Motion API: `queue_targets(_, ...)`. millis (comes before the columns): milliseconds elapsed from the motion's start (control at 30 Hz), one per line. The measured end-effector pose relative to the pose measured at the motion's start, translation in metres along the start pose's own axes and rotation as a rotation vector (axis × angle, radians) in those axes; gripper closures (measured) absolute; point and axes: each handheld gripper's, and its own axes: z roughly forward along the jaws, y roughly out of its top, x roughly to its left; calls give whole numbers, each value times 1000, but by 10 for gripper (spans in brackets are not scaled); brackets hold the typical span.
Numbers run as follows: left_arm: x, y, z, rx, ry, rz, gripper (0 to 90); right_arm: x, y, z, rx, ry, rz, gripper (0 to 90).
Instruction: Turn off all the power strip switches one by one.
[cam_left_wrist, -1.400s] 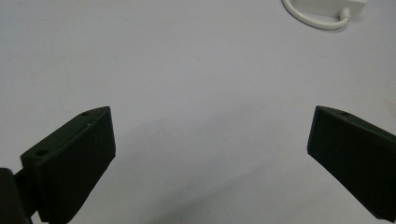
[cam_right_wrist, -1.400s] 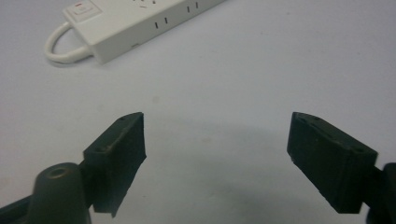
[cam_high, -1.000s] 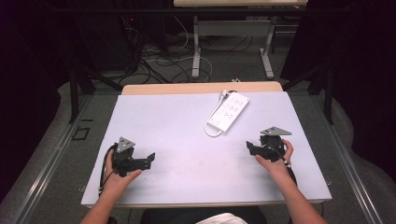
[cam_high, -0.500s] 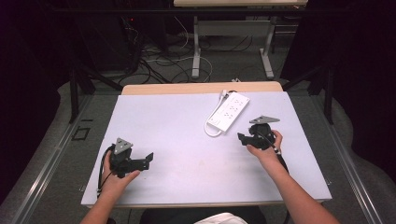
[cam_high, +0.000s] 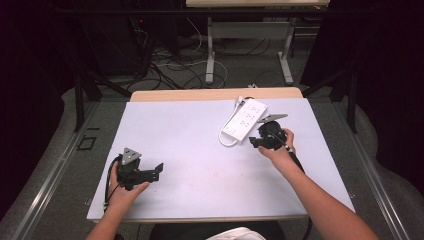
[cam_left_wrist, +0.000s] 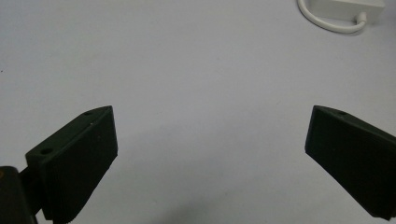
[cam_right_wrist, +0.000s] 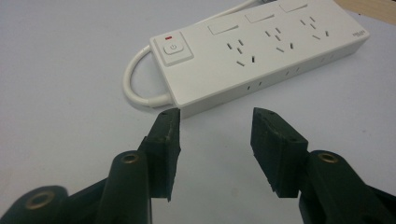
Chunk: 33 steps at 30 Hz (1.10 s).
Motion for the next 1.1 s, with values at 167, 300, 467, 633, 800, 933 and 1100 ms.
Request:
queue_targets(167, 0, 0, -1, -5, 2, 3, 24, 6, 15, 2, 12, -8, -55, 548)
queue_targets(300, 1, -1, -2, -3, 6, 0, 25, 7, 22, 3, 17, -3, -61, 566)
queue_targets(467, 2, -3, -4, -10, 15, -10, 28, 0, 38, 6, 19, 5, -36, 627)
queue_targets(633, 3, -3, -4, -8, 21, -15, 31, -7, 46, 14, 60, 39, 13, 732)
queue_targets(800, 3, -3, -4, -4, 22, -12, 31, -9, 52, 20, 75, 30, 12, 765)
queue_targets(933, 3, -3, -4, -9, 21, -13, 32, -6, 56, 25, 85, 13, -5, 788)
queue_targets(1100, 4, -3, -5, -6, 23, -12, 32, -2, 62, 32, 93, 3, -4, 831)
